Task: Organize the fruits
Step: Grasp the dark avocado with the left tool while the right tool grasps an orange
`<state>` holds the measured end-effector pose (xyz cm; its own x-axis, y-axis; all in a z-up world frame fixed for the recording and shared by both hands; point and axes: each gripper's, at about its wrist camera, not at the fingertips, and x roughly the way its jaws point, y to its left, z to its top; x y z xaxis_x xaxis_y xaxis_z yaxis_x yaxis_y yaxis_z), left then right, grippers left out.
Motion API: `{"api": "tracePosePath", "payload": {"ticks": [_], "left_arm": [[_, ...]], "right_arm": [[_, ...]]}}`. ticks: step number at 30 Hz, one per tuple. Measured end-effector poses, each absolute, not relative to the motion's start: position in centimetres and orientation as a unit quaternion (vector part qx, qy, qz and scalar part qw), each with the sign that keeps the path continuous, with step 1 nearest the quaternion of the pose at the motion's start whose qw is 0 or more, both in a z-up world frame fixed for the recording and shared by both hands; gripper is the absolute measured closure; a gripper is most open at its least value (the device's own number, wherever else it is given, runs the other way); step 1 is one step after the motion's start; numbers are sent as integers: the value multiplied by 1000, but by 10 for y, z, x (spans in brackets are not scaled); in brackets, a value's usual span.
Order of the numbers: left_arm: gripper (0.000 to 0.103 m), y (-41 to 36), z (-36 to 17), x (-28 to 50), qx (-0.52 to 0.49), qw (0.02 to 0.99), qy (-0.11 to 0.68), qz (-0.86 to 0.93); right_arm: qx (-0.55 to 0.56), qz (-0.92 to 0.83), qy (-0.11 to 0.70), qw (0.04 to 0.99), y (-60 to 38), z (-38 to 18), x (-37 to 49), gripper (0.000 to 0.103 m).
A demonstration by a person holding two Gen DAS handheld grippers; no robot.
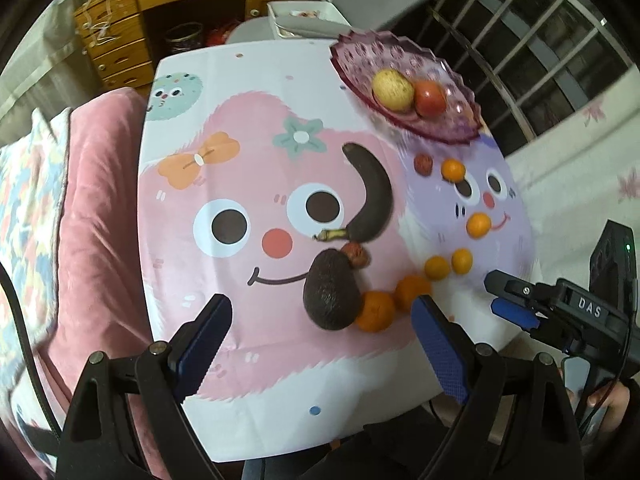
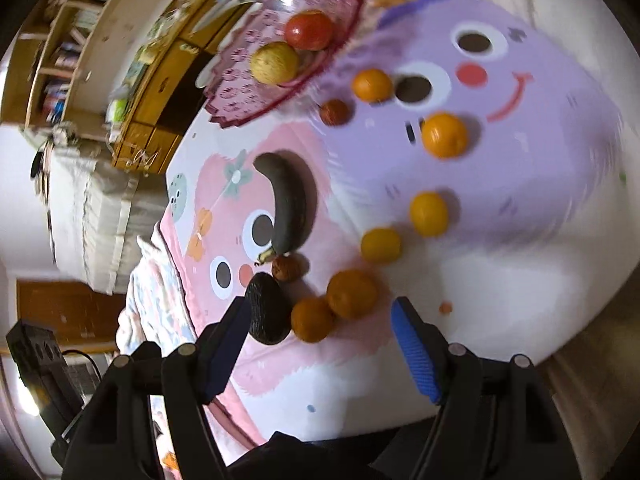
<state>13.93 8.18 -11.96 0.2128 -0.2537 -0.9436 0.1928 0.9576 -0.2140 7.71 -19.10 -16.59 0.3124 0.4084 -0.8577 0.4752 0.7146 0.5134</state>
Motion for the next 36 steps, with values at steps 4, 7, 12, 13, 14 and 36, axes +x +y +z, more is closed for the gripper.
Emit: {"api": "tracePosePath", "payload": {"ticks": [4, 7, 12, 13, 14, 36], "left_arm": [[13, 78, -134, 142, 4, 757, 633, -162], [13, 74, -147, 145, 28, 740, 648, -176], [13, 63, -170, 151, 62, 716, 665, -203], [13, 61, -175, 152, 68, 711, 669, -207], [13, 59, -180, 155, 72, 705, 674, -209], [13, 54, -250, 188, 3, 640, 742, -198]], "right_arm": [[407, -47, 590, 696, -184, -179, 70, 30], [432, -66, 589, 679, -179, -191, 68, 30], [474, -102, 594, 643, -176, -211, 67, 30], [481, -110, 596, 633, -176, -217, 67, 30], [489, -117, 600, 622, -175, -222, 67, 30], [486, -157, 642, 572, -169, -255, 95, 39]]}}
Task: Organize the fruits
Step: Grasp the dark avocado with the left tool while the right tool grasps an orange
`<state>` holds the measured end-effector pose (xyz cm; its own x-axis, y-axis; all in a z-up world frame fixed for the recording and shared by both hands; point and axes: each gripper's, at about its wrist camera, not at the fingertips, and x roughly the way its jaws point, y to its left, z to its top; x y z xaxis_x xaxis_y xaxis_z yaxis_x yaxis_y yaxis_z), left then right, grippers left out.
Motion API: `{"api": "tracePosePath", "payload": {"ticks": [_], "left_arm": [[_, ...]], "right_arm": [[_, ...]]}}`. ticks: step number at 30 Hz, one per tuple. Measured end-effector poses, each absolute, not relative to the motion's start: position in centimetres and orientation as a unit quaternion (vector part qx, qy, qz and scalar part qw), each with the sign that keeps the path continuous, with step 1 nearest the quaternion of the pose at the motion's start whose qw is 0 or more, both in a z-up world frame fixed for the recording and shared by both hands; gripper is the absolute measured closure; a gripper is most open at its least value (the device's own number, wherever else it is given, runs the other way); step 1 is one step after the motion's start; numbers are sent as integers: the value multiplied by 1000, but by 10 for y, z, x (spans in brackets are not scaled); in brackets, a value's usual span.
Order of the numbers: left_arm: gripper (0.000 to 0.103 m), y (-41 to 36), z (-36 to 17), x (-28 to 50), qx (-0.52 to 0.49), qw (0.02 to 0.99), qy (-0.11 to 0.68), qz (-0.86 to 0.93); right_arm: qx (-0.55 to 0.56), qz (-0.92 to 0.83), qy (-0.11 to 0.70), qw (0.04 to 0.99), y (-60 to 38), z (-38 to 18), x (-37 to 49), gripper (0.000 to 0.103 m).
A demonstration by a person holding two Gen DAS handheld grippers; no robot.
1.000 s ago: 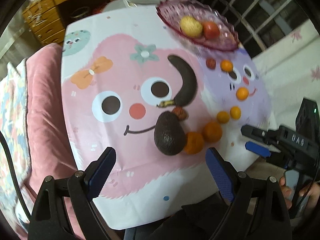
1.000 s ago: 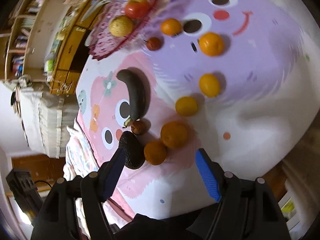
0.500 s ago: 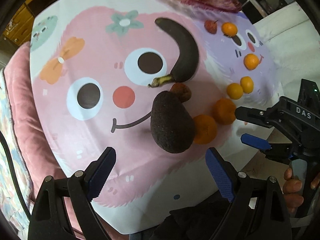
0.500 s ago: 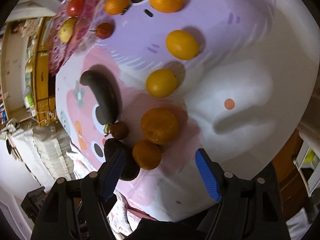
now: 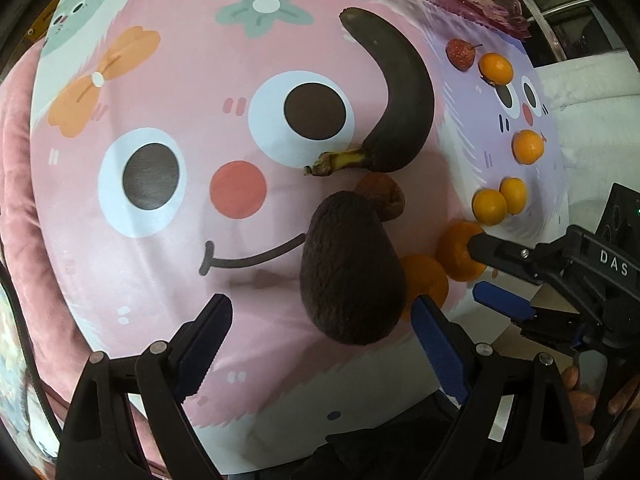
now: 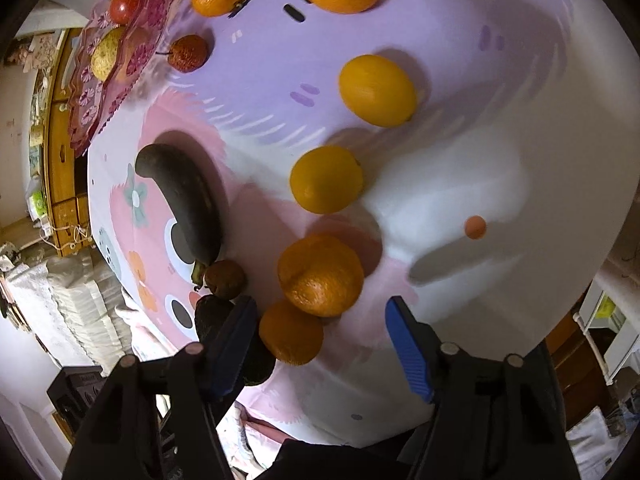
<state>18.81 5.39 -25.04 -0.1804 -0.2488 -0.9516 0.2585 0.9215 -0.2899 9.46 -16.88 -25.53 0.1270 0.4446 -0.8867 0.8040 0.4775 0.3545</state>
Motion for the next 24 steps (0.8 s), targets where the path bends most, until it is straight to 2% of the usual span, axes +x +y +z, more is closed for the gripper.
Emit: {"api": "tracePosePath", "payload": {"ticks": [7, 10, 21, 24], "left_arm": [[27, 45, -264, 188, -15, 627, 757, -186], [38, 43, -269, 188, -28, 623, 760, -184], [38, 44, -277, 195, -65, 630, 760, -149], [47, 48, -277, 193, -86, 629, 759, -148]], "right_arm": [[461, -145, 665, 569, -169, -260, 109, 47], [451, -139, 673, 569, -168, -261, 116, 50], [439, -109, 695, 560, -177, -269, 119, 58], [433, -95, 700, 560, -177, -270, 120, 59]]}}
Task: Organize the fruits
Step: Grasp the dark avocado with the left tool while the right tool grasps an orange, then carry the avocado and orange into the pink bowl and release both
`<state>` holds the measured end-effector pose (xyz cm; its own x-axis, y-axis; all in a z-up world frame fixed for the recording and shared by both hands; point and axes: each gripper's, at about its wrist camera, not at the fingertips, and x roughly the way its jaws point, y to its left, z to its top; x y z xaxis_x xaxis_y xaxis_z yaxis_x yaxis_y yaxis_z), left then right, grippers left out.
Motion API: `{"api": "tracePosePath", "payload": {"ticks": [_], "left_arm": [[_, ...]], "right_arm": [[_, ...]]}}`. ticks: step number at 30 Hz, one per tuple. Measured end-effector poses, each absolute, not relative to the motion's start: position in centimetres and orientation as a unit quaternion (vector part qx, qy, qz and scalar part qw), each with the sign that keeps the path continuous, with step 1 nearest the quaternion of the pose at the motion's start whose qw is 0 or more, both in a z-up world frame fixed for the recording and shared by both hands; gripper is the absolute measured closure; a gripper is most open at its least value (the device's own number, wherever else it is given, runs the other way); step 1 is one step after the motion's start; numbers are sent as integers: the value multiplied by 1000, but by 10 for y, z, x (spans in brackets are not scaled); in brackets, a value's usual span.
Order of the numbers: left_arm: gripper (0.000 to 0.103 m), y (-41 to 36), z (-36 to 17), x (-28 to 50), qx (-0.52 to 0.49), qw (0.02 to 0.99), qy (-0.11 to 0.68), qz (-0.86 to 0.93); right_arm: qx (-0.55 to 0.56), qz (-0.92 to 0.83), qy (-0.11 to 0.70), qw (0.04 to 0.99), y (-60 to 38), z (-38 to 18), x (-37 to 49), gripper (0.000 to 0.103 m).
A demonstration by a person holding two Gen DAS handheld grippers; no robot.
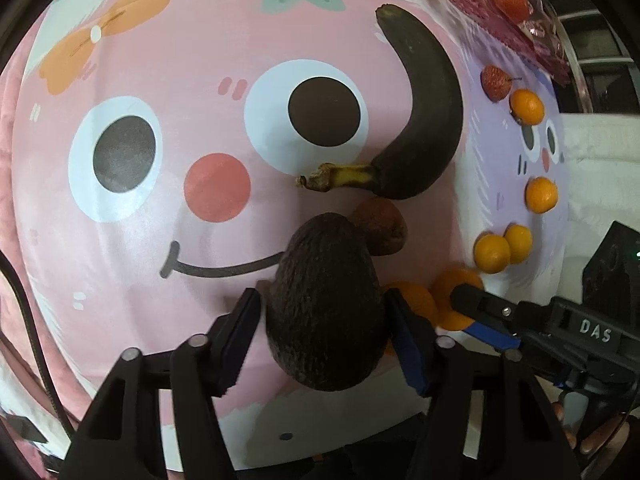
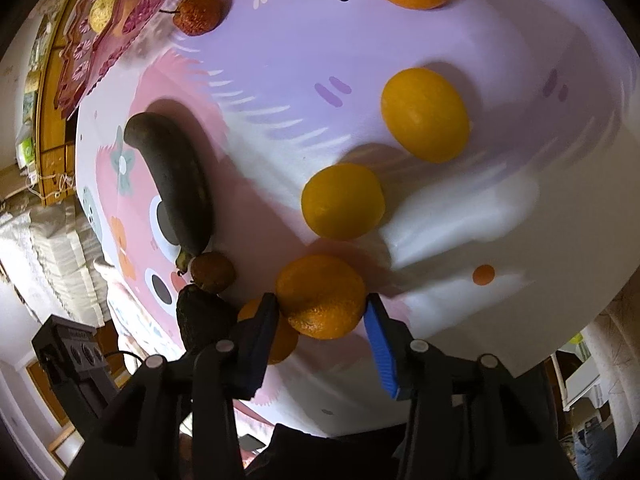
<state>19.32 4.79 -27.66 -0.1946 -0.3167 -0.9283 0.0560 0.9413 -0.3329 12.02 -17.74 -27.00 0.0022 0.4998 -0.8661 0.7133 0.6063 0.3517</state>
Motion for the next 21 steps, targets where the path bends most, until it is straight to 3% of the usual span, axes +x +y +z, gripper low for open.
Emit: {"api": "tracePosePath", "payload": {"ticks": [21], "left_arm": [[47, 48, -250, 164, -125, 632, 762, -68]], "right_arm": [[385, 4, 720, 578, -187, -235, 139, 60]]}}
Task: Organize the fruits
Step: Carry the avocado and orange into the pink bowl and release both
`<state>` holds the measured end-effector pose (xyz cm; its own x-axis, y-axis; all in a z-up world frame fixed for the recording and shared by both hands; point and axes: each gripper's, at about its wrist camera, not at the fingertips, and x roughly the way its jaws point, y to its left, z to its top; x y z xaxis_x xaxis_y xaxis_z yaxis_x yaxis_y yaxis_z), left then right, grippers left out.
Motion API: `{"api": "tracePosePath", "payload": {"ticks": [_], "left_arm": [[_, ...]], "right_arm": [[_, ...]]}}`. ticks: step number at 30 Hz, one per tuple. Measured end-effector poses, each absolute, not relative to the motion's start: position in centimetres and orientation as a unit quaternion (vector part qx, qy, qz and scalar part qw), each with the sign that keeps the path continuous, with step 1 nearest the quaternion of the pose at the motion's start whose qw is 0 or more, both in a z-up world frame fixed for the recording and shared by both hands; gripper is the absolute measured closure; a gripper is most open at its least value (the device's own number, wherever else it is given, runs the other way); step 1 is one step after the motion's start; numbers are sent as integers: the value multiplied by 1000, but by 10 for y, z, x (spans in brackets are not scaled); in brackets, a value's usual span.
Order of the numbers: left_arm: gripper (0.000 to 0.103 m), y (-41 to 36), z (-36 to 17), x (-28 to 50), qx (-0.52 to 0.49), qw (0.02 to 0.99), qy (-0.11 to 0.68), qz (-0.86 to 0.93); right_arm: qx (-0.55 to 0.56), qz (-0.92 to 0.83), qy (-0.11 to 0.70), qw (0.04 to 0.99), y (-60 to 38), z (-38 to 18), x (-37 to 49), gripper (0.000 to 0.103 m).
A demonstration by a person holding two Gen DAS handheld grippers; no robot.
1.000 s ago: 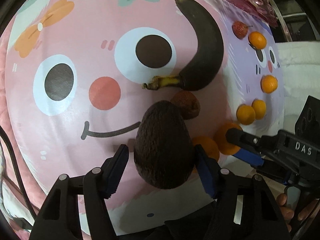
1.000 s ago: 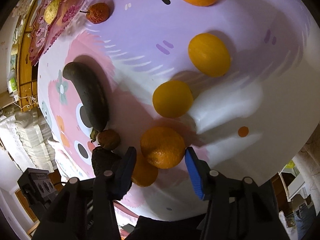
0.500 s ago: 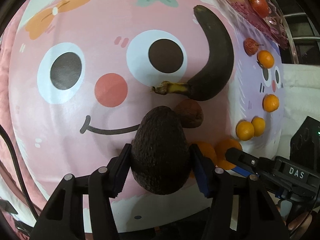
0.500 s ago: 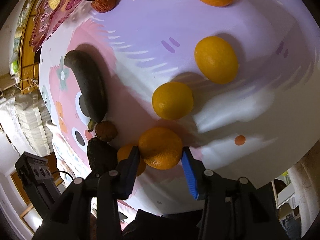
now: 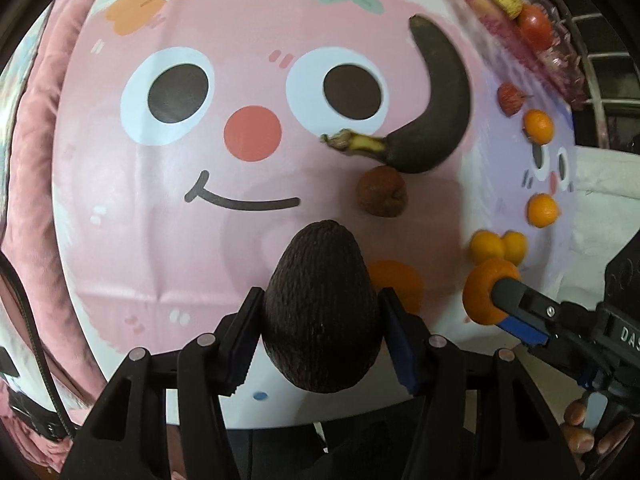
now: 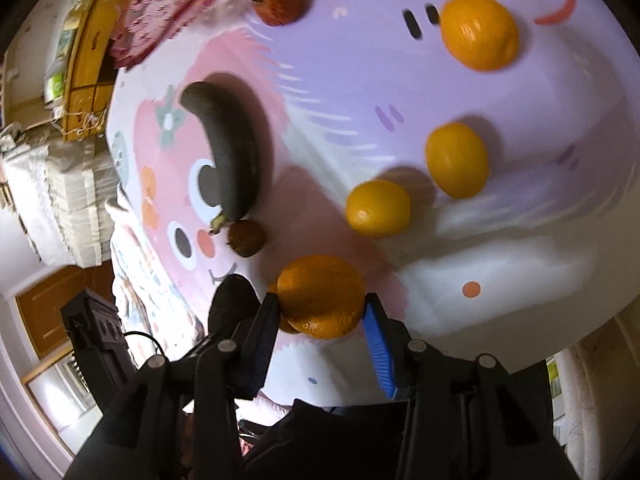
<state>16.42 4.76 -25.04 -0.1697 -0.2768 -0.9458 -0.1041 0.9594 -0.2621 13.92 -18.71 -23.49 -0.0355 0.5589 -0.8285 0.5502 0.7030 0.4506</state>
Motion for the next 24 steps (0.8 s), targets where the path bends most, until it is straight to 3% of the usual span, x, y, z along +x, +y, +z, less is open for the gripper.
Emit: {"api": "tracePosePath", "payload": {"ticks": [16, 24], "left_arm": [[47, 17, -131, 199, -167, 728, 659, -92], [47, -8, -103, 229, -188, 756, 618, -103]], "right_arm": [[333, 89, 664, 664, -216, -168, 180, 60], [300, 132, 617, 716, -235, -138, 200, 60]]}}
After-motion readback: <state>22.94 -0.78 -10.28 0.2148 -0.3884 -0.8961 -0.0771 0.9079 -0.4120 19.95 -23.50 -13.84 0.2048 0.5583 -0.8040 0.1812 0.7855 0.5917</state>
